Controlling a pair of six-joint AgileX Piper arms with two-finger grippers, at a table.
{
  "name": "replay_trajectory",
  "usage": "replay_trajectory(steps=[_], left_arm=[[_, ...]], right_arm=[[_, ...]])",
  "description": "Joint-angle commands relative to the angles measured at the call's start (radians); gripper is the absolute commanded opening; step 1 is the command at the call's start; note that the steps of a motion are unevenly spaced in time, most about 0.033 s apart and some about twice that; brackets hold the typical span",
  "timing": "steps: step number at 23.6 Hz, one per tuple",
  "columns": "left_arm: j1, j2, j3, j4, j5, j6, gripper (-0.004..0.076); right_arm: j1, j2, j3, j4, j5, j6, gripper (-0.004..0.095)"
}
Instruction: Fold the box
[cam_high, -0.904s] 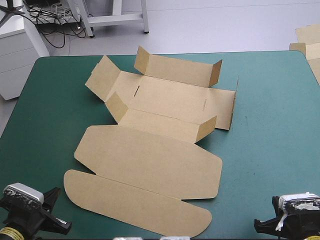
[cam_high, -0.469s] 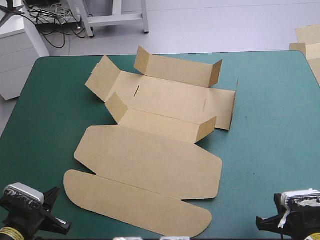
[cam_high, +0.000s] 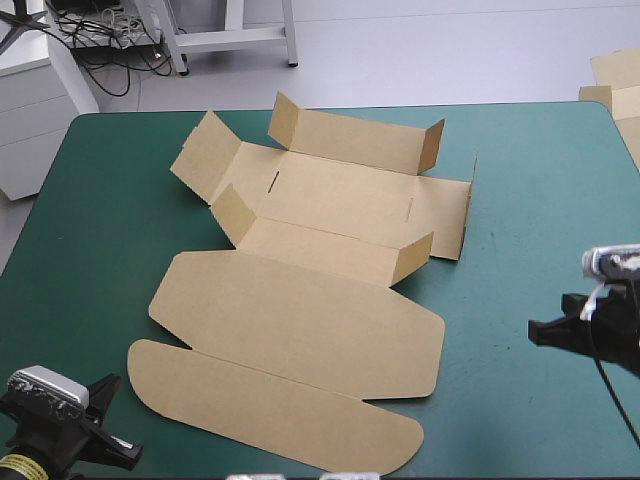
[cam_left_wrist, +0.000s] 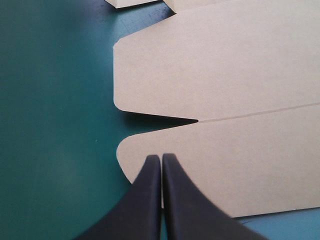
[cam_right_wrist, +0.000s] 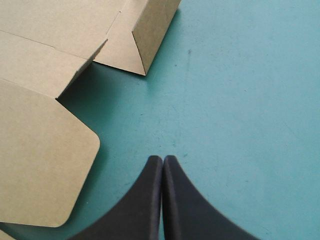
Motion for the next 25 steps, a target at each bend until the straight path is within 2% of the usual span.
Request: replay_trajectory(steps=[1,6,8,13,18,21,23,25], left_arm=[[-0.004,0.015,-0.031,0.004,-0.067,-0.001,-0.001],[-0.004,0.015,-0.031,0.004,-0.067,-0.001,-0.001],[-0.004,0.015,-0.031,0.004,-0.067,-0.001,-0.001],[-0.004,0.015,-0.031,0.004,-0.067,-0.001,-0.001],[-0.004,0.015,-0.031,0.004,-0.067,-0.001,-0.001],[-0.004,0.015,-0.031,0.004,-0.067,-0.001,-0.001],[-0.004,0.015,-0.031,0.004,-0.064,-0.001,-0.001],[-0.004,0.015,-0.031,0.004,-0.064,-0.001,-0.001]], right_arm=[[0.002,0.138,-0.149,0.077,-0.014,-0.009,-0.001],[0.004,0.345,-0.327,0.166,0.071,0.0,0.0006],[0.056,0.412,-0.377,0.155,0.076,0.023,0.0006],[0.272,0.562,-0.453,-0.058,0.051,0.209,0.0005],[0.364,0.725,-0.538,-0.067,0.031,0.266,0.0004],[0.37,0.841,-0.622,-0.072,0.098,0.354,0.0009],[0.37,0.879,-0.631,-0.069,0.098,0.365,0.0065],[0.37,0.903,-0.631,-0.059,0.098,0.376,0.017]])
